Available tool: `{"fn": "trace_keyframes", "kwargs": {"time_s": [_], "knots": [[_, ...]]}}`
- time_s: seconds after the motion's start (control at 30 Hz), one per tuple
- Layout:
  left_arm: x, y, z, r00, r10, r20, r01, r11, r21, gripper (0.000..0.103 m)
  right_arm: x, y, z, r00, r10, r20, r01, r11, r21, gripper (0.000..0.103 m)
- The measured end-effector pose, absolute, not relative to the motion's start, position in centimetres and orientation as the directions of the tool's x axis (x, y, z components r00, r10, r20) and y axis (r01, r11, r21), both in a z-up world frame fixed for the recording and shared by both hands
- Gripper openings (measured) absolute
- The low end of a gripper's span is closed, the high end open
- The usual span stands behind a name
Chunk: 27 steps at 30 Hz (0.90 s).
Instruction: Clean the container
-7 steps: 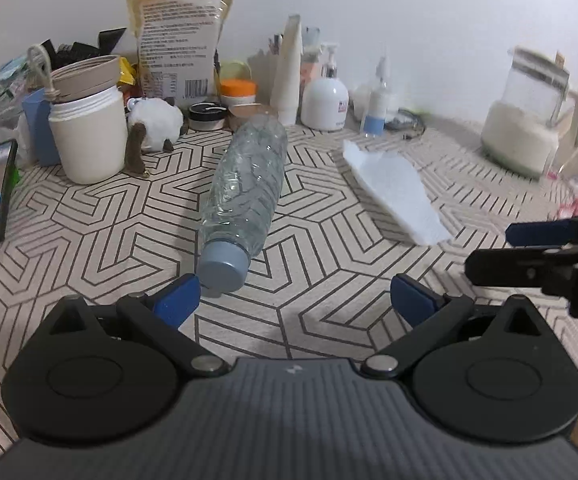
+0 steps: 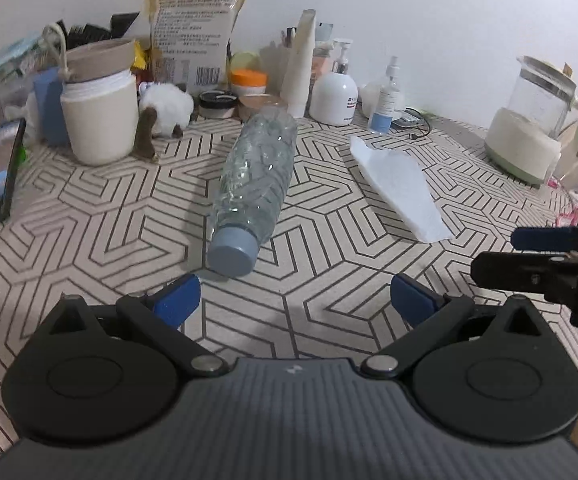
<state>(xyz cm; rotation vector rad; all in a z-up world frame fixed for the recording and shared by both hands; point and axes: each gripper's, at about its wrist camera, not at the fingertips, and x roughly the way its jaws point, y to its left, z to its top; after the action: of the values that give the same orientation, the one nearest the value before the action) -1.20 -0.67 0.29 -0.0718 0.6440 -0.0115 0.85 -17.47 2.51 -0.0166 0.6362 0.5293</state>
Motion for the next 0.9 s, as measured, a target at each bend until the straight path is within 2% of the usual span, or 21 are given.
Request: {"fn": "trace_keyframes", "kwargs": {"time_s": [0.23, 0.37, 0.5, 0.67, 0.8, 0.9], "knots": [[-2.3, -1.3, 0.5, 0.759, -0.011, -0.651, -0.019, 0.999, -0.040, 0.103, 0.7, -19.4, 2.2, 0.714, 0.434, -0.549, -0.389, 0.898, 0.204, 0.092], [-2.9, -1.6, 0.7, 0.735, 0.001, -0.678, -0.023, 0.999, -0.023, 0.103, 0.7, -19.9, 2.0, 0.693, 0.443, -0.569, -0.393, 0.894, 0.217, 0.092], [3.1, -5.2, 2.2, 0.704, -0.021, -0.709, -0.028, 0.998, -0.057, 0.103, 0.8, -20.2, 1.5, 0.671, 0.454, -0.587, -0.394, 0.888, 0.236, 0.092], [-3.0, -1.0, -0.1, 0.774, -0.066, -0.629, -0.067, 0.980, -0.186, 0.103, 0.4, -19.6, 1.0, 0.664, 0.451, -0.596, -0.401, 0.888, 0.226, 0.092], [-3.5, -0.4, 0.2, 0.802, 0.017, -0.597, -0.114, 0.986, -0.125, 0.103, 0.5, -19.6, 0.7, 0.664, 0.453, -0.595, -0.402, 0.887, 0.227, 0.092], [-3.6, -0.4, 0.3, 0.809, 0.005, -0.588, -0.089, 0.990, -0.114, 0.103, 0.8, -19.7, 0.5, 0.667, 0.449, -0.594, -0.396, 0.890, 0.228, 0.092]]}}
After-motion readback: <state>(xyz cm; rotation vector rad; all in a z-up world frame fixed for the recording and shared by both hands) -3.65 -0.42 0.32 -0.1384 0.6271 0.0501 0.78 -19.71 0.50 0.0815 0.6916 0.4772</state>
